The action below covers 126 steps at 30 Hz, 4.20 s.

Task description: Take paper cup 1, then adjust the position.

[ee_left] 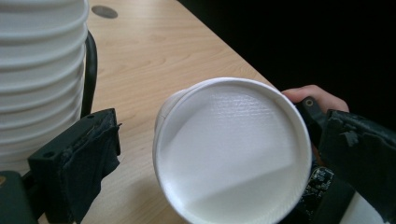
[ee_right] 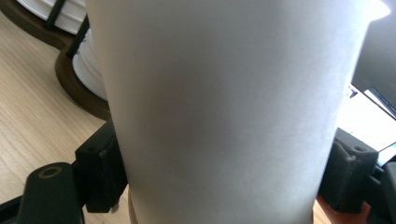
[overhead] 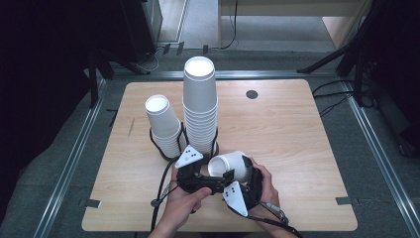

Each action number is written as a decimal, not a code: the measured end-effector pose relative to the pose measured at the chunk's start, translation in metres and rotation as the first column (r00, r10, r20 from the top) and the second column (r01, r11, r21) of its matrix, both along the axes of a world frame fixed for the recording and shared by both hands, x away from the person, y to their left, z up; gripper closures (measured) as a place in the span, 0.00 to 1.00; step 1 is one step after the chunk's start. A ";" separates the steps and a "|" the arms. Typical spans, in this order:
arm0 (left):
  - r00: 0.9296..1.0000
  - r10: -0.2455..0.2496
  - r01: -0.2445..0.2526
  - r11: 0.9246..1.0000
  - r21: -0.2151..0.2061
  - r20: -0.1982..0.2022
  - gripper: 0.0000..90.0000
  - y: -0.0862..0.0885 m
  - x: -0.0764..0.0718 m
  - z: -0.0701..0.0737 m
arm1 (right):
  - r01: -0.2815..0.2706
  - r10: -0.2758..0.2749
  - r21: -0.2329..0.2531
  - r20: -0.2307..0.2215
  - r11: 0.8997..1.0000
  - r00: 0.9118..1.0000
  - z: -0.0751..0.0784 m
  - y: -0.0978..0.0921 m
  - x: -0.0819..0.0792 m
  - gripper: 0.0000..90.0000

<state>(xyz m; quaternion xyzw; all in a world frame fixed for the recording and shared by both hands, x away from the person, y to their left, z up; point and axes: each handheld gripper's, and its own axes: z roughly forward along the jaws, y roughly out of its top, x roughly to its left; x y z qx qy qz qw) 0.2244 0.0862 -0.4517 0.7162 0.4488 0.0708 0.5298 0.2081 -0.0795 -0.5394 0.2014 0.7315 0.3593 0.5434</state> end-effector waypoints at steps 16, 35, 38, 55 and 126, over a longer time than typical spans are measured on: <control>0.998 -0.008 0.008 1.000 0.009 -0.058 0.19 0.000 0.002 -0.002 | -0.022 0.022 -0.011 0.026 1.000 0.999 0.000 0.002 -0.003 0.19; 0.997 -0.037 0.036 0.999 -0.004 -0.064 0.26 0.004 0.003 -0.003 | -0.027 0.029 -0.030 0.073 0.999 0.997 -0.004 0.002 -0.005 0.10; 0.998 -0.042 0.041 0.999 -0.007 -0.051 0.26 0.006 0.003 -0.002 | -0.034 0.036 -0.023 0.079 0.999 0.996 -0.001 0.000 -0.006 0.09; 0.982 0.035 -0.014 0.993 -0.117 0.183 0.27 0.019 -0.009 0.009 | -0.067 0.069 0.181 -0.006 0.981 0.998 0.023 -0.027 -0.016 0.03; 0.848 0.174 -0.005 0.947 -0.321 0.500 0.26 0.012 -0.020 -0.017 | 0.418 0.546 0.894 -0.434 0.162 0.717 0.097 -0.066 0.004 0.00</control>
